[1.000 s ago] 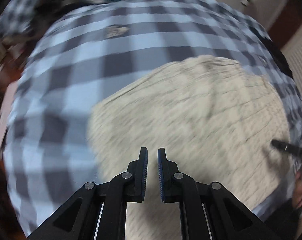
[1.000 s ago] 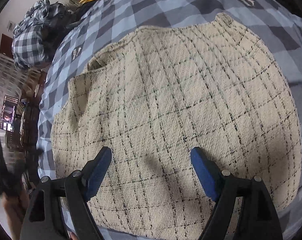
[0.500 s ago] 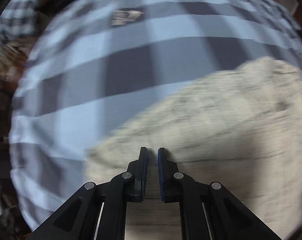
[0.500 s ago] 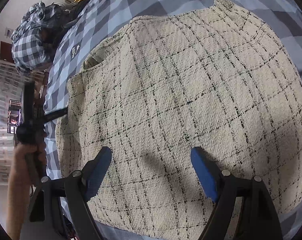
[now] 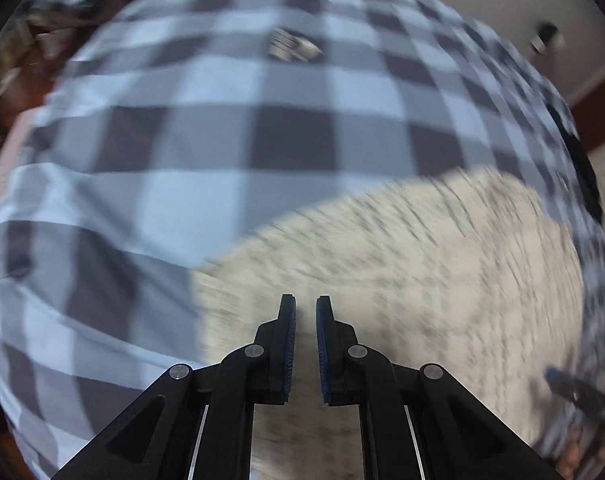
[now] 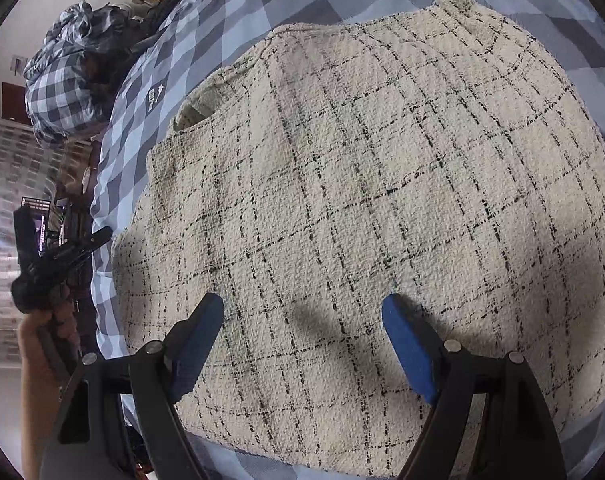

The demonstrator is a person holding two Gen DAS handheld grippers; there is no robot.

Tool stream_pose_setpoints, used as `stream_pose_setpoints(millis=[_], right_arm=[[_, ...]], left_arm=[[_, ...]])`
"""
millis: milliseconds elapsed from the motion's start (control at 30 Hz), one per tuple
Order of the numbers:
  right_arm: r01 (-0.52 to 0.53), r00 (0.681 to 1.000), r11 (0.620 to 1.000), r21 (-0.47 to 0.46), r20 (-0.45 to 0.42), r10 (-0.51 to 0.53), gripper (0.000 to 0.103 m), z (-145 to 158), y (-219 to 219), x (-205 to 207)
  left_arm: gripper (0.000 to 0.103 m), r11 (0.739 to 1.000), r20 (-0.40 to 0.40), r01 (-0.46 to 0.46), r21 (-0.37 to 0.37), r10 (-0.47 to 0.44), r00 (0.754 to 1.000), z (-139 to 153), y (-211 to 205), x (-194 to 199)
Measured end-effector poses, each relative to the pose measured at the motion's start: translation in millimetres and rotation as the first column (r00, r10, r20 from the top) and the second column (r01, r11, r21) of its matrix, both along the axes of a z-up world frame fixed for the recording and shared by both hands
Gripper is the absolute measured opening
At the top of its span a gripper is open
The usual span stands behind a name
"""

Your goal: Fold small clothes

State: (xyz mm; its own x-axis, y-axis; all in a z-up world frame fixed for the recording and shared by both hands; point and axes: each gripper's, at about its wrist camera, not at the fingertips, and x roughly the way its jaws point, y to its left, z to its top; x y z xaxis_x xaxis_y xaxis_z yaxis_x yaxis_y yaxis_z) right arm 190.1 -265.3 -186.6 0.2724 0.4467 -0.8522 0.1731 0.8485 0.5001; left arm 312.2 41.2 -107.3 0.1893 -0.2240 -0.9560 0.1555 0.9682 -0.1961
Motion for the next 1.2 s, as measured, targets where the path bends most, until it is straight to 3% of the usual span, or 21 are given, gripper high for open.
stream_pose_setpoints(millis=[100, 200, 300, 433, 500, 567, 667, 800, 833, 900, 1000, 1033, 1067, 1100, 1133, 1167, 1200], right_arm=[[-0.004, 1.0, 1.0, -0.01, -0.001, 0.003, 0.079, 0.1, 1.1, 0.8], [-0.008, 1.0, 1.0, -0.018, -0.003, 0.008, 0.079, -1.0, 1.4, 1.9], [-0.009, 1.0, 1.0, -0.022, -0.006, 0.008, 0.079, -2.5, 1.8, 3.8], [-0.009, 1.0, 1.0, -0.024, -0.006, 0.009, 0.079, -2.9, 2.0, 4.6], [-0.008, 1.0, 1.0, -0.025, -0.006, 0.008, 0.079, -3.2, 1.6, 4.7], [-0.01, 1.0, 1.0, -0.028, -0.005, 0.01, 0.079, -3.2, 1.9, 4.8], [-0.001, 1.0, 1.0, -0.015, -0.004, 0.001, 0.079, -3.7, -0.8, 4.4], [0.019, 1.0, 1.0, 0.021, 0.008, -0.02, 0.079, -4.6, -6.9, 1.9], [0.022, 1.0, 0.999, 0.029, 0.012, -0.022, 0.079, -4.6, -8.0, 1.5], [0.027, 0.999, 0.999, 0.04, 0.02, -0.028, 0.079, -3.8, -10.0, 0.8], [0.025, 0.999, 0.999, 0.032, 0.026, -0.026, 0.079, -2.9, -10.3, -1.1], [0.022, 0.999, 0.999, 0.026, 0.029, -0.023, 0.079, -2.5, -9.7, -1.7], [0.02, 0.999, 1.0, 0.02, 0.032, -0.021, 0.079, -1.6, -9.7, -3.0], [0.02, 0.999, 1.0, 0.015, 0.035, -0.021, 0.079, -0.6, -7.7, -3.5], [0.019, 0.999, 1.0, 0.01, 0.038, -0.02, 0.079, 0.2, -6.8, -4.2], [0.017, 0.999, 1.0, 0.005, 0.042, -0.017, 0.079, 1.0, -6.6, -5.7], [0.017, 0.999, 1.0, 0.002, 0.044, -0.017, 0.079, 1.0, -4.9, -5.4]], left_arm=[[0.009, 0.997, -0.047, 0.063, 0.055, -0.061, 0.997, -16.8, -23.9, -4.0], [0.008, 0.996, -0.076, 0.049, 0.075, -0.044, 0.996, -36.1, -26.7, -3.9], [0.001, 0.999, -0.07, -0.011, 0.033, 0.013, 0.997, -37.1, -17.0, -2.9], [0.0, 0.985, 0.017, -0.149, 0.086, 0.148, 0.989, -23.0, 14.1, 1.9], [0.0, 0.974, 0.024, -0.213, 0.074, 0.212, 0.977, -19.6, 32.7, 4.8], [0.0, 0.969, 0.008, -0.245, 0.016, 0.245, 0.97, -17.9, 48.1, 3.4], [0.0, 0.965, -0.034, -0.223, -0.139, 0.22, 0.975, -13.2, 52.6, -2.5], [0.001, 0.902, -0.034, -0.26, -0.343, 0.265, 0.964, 7.4, 53.9, -29.0], [0.001, 0.902, -0.03, -0.253, -0.351, 0.26, 0.965, 11.3, 51.5, -36.1], [0.001, 0.924, -0.006, -0.193, -0.33, 0.202, 0.979, 24.6, 41.0, -58.5], [0.001, 0.961, 0.047, -0.1, -0.256, 0.116, 0.992, 46.5, 30.0, -95.3], [0.001, 0.96, 0.069, -0.072, -0.271, 0.094, 0.993, 56.2, 27.0, -115.7], [0.001, 0.937, 0.048, -0.072, -0.341, 0.094, 0.994, 60.0, 33.4, -124.4], [0.001, 0.868, -0.024, -0.104, -0.485, 0.106, 0.994, 59.6, 44.5, -136.9], [0.001, 0.74, -0.153, -0.193, -0.644, 0.123, 0.981, 50.4, 55.1, -147.7], [0.001, 0.739, -0.177, -0.217, -0.637, 0.133, 0.975, 49.9, 57.9, -154.1], [0.001, 0.844, -0.099, -0.158, -0.512, 0.125, 0.987, 59.0, 54.7, -164.1]])
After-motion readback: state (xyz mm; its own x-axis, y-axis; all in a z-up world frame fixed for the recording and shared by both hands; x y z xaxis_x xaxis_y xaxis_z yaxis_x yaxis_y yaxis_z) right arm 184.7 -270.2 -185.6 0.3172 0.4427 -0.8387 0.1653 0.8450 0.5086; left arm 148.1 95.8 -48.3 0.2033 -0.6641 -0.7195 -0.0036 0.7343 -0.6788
